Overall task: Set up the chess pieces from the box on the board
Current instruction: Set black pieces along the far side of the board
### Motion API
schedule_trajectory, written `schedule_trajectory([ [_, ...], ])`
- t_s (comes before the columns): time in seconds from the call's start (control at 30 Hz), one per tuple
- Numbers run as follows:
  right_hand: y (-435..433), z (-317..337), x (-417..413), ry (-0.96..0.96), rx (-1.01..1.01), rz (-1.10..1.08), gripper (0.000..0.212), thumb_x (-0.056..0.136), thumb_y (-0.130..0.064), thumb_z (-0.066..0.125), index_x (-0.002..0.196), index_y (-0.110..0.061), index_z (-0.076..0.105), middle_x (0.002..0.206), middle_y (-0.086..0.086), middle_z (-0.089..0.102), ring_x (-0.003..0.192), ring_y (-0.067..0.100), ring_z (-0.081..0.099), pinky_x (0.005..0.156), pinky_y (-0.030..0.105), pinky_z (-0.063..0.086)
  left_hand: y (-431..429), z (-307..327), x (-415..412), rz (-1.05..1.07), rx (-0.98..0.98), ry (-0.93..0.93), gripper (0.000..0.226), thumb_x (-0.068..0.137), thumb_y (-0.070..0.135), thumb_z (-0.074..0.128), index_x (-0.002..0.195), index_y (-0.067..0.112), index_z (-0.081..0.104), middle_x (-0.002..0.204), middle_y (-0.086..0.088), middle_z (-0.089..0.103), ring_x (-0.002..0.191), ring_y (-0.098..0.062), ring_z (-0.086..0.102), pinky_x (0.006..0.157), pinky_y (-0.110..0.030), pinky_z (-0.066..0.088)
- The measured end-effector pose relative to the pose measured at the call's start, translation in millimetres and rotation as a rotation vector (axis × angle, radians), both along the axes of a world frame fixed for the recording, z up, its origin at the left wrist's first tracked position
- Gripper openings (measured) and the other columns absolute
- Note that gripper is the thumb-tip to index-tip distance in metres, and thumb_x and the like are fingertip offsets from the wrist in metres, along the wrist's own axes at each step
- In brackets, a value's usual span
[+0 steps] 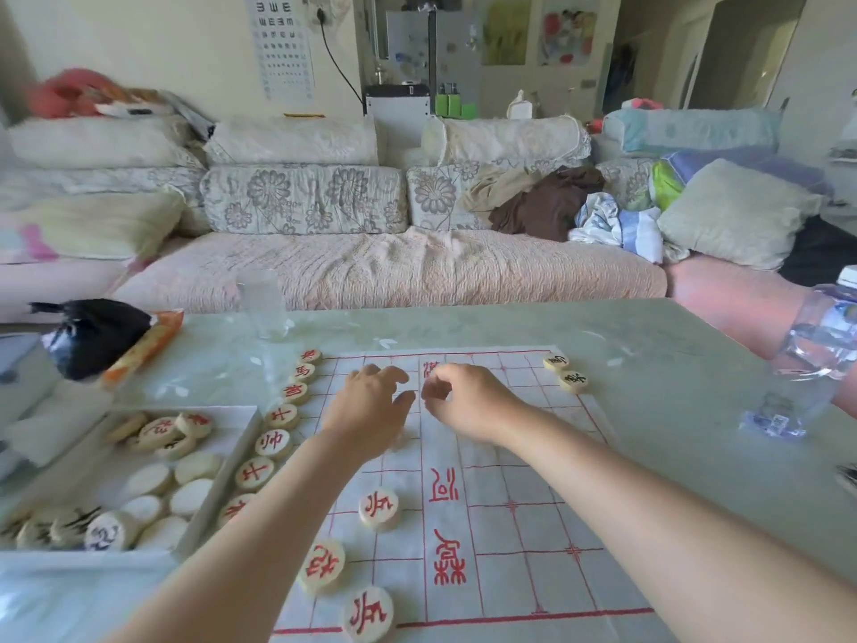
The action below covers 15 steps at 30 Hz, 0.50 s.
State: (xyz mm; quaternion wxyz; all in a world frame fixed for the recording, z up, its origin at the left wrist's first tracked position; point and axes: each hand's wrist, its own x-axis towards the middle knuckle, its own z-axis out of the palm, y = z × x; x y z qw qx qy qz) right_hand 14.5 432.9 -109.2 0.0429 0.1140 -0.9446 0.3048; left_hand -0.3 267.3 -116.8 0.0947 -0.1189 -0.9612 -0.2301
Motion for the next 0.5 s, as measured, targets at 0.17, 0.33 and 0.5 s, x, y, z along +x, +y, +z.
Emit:
schedule_trajectory([
  [0.17, -85, 1, 10, -0.050, 0.025, 0.120, 0.016, 0.092, -0.023, 0.059, 0.105, -0.022, 0.068, 0.107, -0.003, 0.068, 0.099, 0.015, 0.061, 0.082, 0.025, 0.046, -91, -2, 25, 0.113, -0.004, 0.012, 0.031, 0.092, 0.039, 0.051, 0.119, 0.028, 0.061, 0.116, 0.001, 0.058, 0.111, -0.022, 0.051, 0.090, -0.034, 0.044],
  [0.33, -171, 8, 14, -0.057, 0.019, 0.234, 0.016, 0.092, -0.023, 0.058, 0.105, -0.022, 0.068, 0.103, -0.004, 0.068, 0.095, 0.015, 0.062, 0.081, 0.027, 0.049, -174, -4, 51, 0.241, -0.057, 0.077, 0.028, 0.094, 0.037, 0.049, 0.118, 0.031, 0.062, 0.120, 0.000, 0.058, 0.114, -0.023, 0.048, 0.093, -0.035, 0.039],
  [0.5, -247, 6, 18, -0.101, 0.062, 0.345, 0.019, 0.093, -0.026, 0.060, 0.111, -0.026, 0.066, 0.096, -0.012, 0.062, 0.088, 0.011, 0.058, 0.070, 0.023, 0.041, -255, -13, 70, 0.312, -0.047, 0.026, 0.034, 0.091, 0.024, 0.051, 0.120, 0.039, 0.062, 0.134, 0.005, 0.052, 0.121, -0.024, 0.044, 0.100, -0.035, 0.039],
])
